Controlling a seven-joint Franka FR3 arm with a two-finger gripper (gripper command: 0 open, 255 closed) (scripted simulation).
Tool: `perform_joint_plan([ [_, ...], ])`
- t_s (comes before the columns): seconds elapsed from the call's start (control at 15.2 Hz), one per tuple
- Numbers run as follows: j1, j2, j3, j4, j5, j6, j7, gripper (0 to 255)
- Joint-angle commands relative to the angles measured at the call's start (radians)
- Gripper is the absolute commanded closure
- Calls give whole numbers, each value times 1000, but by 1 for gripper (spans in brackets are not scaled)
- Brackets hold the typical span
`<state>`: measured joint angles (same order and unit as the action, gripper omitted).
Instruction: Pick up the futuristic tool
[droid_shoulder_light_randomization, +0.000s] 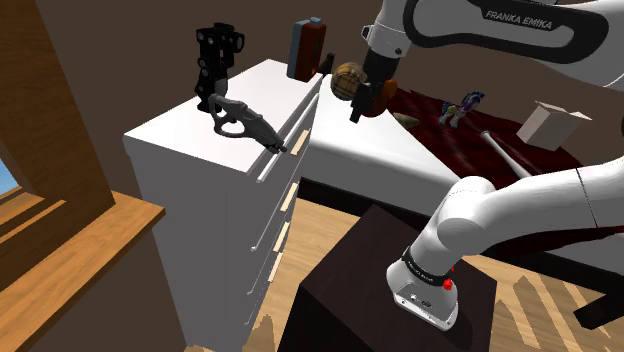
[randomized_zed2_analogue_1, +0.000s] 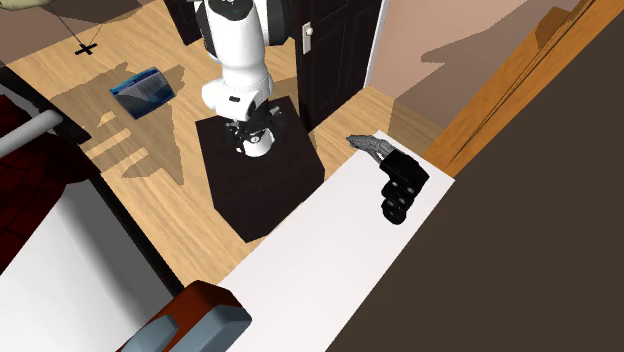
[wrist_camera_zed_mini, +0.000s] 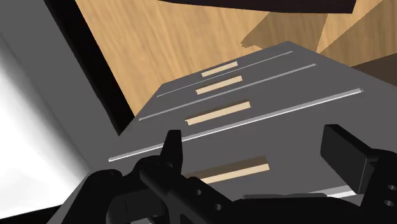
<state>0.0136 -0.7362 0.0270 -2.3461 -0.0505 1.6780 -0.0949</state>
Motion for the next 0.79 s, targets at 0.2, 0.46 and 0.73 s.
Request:
perform_joint_plan([
  [0.2,28,69,45,57,24,17,25,0],
  [0.46,61,164,104,143,46,34,58,0],
  [0.73,89,263,163,241,57,43,91,0],
])
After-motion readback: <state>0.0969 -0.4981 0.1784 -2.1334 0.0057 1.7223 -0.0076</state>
